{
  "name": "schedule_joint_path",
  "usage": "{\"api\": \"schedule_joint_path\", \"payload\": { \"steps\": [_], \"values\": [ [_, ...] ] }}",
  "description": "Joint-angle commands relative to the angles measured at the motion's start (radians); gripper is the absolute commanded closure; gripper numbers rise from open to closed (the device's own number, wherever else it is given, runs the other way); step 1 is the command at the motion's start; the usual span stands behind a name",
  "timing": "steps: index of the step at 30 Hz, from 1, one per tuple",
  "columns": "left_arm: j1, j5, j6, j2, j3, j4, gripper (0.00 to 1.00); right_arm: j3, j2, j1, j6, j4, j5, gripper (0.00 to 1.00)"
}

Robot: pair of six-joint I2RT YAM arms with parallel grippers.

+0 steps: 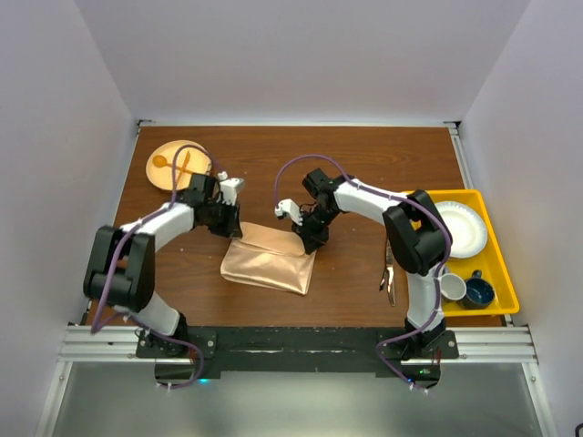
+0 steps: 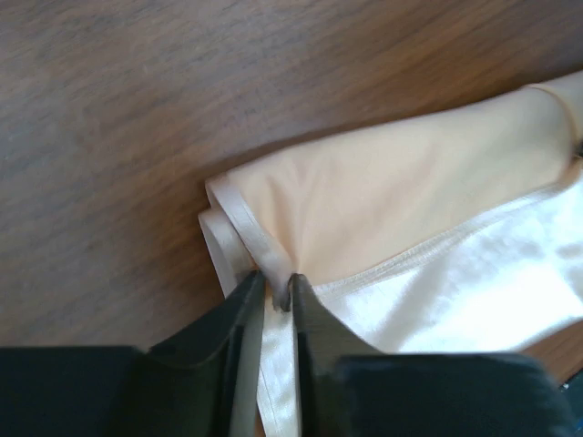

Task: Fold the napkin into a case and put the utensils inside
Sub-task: Fold the lower triangle-folded napkin at the center of the board, then smooth out the 2/3-rectangle-folded napkin at the center of the board.

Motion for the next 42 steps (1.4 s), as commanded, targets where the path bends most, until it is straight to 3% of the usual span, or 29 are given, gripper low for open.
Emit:
{"api": "schedule_joint_path", "payload": {
  "steps": [1,6,9,11,16,22,33,42],
  "values": [
    [0.056,0.127,0.09,-0.279,-0.115,0.225,0.66,-0.025,0.028,-0.012,0.011,0.083,0.085,1.0],
    [0.052,0.269,0.364,-0.461,-0.213,0.22,0.59,0.021,0.069,-0.015,0.002,0.08,0.101,1.0],
    [-0.049,0.242,0.527,-0.514,-0.261,0.192,0.6,0.064,0.089,-0.023,-0.012,0.067,0.107,1.0],
    [-0.172,0.184,0.587,-0.539,-0.302,0.215,0.61,0.1,0.097,-0.025,-0.021,0.046,0.102,1.0],
    [-0.399,0.047,0.652,-0.49,-0.36,0.376,0.66,0.13,0.101,-0.023,-0.031,0.014,0.079,1.0],
    [-0.531,-0.107,0.731,-0.325,-0.356,0.517,0.7,0.14,0.111,-0.025,-0.031,0.0,0.075,1.0],
    [-0.594,-0.184,0.773,-0.139,-0.312,0.527,0.89,0.172,0.083,-0.025,-0.002,-0.049,0.027,1.0],
    [-0.596,-0.189,0.759,-0.126,-0.298,0.498,0.93,0.155,0.048,-0.014,0.029,-0.083,-0.036,1.0]
  ]
}}
